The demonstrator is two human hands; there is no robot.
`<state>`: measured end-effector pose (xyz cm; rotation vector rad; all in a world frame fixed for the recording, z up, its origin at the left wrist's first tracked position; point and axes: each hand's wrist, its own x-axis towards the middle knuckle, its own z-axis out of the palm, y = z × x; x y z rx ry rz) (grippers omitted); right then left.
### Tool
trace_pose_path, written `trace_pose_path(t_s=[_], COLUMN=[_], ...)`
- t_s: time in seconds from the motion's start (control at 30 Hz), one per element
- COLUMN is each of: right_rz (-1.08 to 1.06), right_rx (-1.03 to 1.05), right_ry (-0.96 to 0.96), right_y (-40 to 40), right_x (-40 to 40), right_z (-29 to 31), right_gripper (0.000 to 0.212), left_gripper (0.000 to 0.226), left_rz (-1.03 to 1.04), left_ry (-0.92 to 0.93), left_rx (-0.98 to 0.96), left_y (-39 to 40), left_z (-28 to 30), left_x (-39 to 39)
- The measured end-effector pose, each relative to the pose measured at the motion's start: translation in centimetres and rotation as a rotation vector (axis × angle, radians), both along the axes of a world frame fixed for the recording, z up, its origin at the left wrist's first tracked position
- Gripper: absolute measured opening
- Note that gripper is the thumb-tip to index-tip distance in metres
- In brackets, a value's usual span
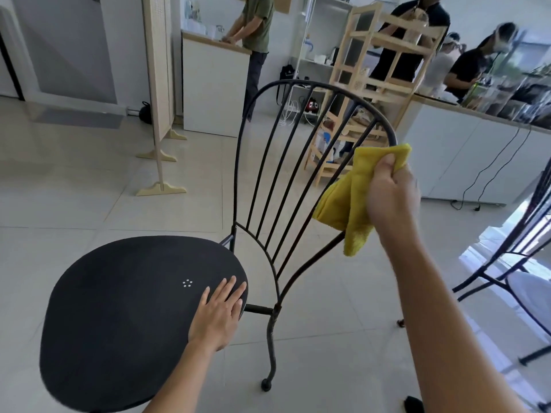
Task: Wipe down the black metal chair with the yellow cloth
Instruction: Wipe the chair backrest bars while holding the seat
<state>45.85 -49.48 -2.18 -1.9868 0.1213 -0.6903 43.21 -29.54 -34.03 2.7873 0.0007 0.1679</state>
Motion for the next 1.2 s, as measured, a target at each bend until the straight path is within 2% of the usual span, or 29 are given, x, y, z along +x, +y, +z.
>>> trace_pose_path(t_s=[0.1,0.2,0.27,0.5,0.6,0.7,0.8,0.87,1.2], right_rz=[-0.031,-0.092,-0.179,-0.268,-0.239,-0.203,-0.152,-0.141,-0.064], right_rx=[-0.112,-0.178,-0.200,-0.090,0.027,0.190,0.334,0.352,0.294], right_ry=[0.154,0.225,0.173,-0.064,-0.191,-0.303,-0.405,-0.439,-0.248], right_y=[0.0,0.9,1.7,2.1,2.2,2.7,3.2,3.4,6.1], right_x=[1.0,1.9,2.1,2.5,2.0,1.4,0.9,0.5,-0.7], right_z=[3.6,5.5,5.3,3.2,1.4,-1.2,-3.3,-4.8,-14.4], right_gripper=[0.045,0.035,0.026,0.035,0.030,0.029,0.030,0.027,0.024], left_gripper=[0.102,0.099,0.099,0.099,0.085,0.097,0.086,0.089,0.075], left_rz=[0.006,0.005,0.009,0.015,0.012,0.005,0.002,-0.011,-0.011], left_ry=[-0.011,-0.018,-0.027,-0.025,0.001,0.000,0.004,0.016,0.040], left_rx=[-0.006,-0.005,0.006,0.004,-0.001,0.019,0.020,0.036,0.028], left_y=[0.0,0.0,0.1,0.0,0.0,0.1,0.0,-0.1,0.1], left_z=[0.0,-0.2,-0.3,-0.1,0.1,0.2,0.4,0.7,0.4], left_x=[0.0,0.0,0.1,0.1,0.2,0.1,0.0,0.0,0.2])
